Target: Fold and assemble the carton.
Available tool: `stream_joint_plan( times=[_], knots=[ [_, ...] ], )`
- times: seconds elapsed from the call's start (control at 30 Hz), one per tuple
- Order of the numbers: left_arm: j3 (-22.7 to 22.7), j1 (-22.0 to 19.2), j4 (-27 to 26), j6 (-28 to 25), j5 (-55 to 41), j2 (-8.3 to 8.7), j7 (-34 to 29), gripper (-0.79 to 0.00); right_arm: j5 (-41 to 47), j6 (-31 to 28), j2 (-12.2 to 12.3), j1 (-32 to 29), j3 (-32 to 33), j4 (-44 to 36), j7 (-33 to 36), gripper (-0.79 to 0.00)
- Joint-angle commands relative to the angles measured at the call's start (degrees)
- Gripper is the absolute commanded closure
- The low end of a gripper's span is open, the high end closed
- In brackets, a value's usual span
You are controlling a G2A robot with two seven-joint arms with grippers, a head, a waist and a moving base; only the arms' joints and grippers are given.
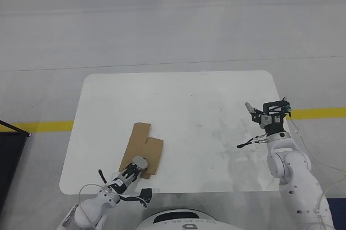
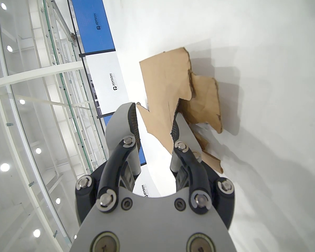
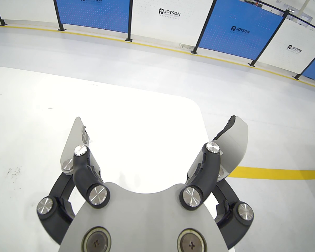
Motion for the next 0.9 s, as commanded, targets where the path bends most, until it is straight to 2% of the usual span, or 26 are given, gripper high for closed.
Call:
stream_joint_plan(
  times=[0.0, 0.2, 0.3, 0.33, 0.4, 0.43, 0.67, 0.77, 0.87],
  knots=[
    [0.41, -0.40, 0.29, -0.36, 0.41, -0.01, -0.20, -0.320, 0.00, 0.00, 0.00, 0.00, 0.00, 0.00, 0.00, -0.785],
    [1.92, -1.84, 1.28, -1.45, 2.23, -0.05, -1.01, -0.320, 0.00, 0.00, 0.00, 0.00, 0.00, 0.00, 0.00, -0.785],
    [2.92, -2.32, 1.78, -1.96, 3.78, -0.16, -3.06, -0.286, 0.00, 0.00, 0.00, 0.00, 0.00, 0.00, 0.00, -0.785],
    [3.34, -2.63, 2.07, -2.02, 4.18, -0.24, -3.88, -0.246, 0.00, 0.00, 0.00, 0.00, 0.00, 0.00, 0.00, -0.785],
    [4.07, -3.11, 2.53, -1.88, 4.22, -0.37, -5.39, -0.058, 0.00, 0.00, 0.00, 0.00, 0.00, 0.00, 0.00, -0.785],
    [4.32, -3.25, 2.65, -1.58, 4.21, -0.43, -6.10, 0.000, 0.00, 0.00, 0.00, 0.00, 0.00, 0.00, 0.00, -0.785],
    [3.83, -5.52, 3.53, 1.41, -1.23, -1.01, -11.58, 0.000, 0.00, 0.00, 0.00, 0.00, 0.00, 0.00, 0.00, -0.785],
    [2.92, -7.38, 3.94, 3.81, -10.55, -1.45, -11.49, 0.000, 0.00, 0.00, 0.00, 0.00, 0.00, 0.00, 0.00, -0.785],
    [0.94, -8.91, 3.45, 6.09, -21.83, -1.63, -7.51, 0.000, 0.00, 0.00, 0.00, 0.00, 0.00, 0.00, 0.00, -0.785]
  ],
)
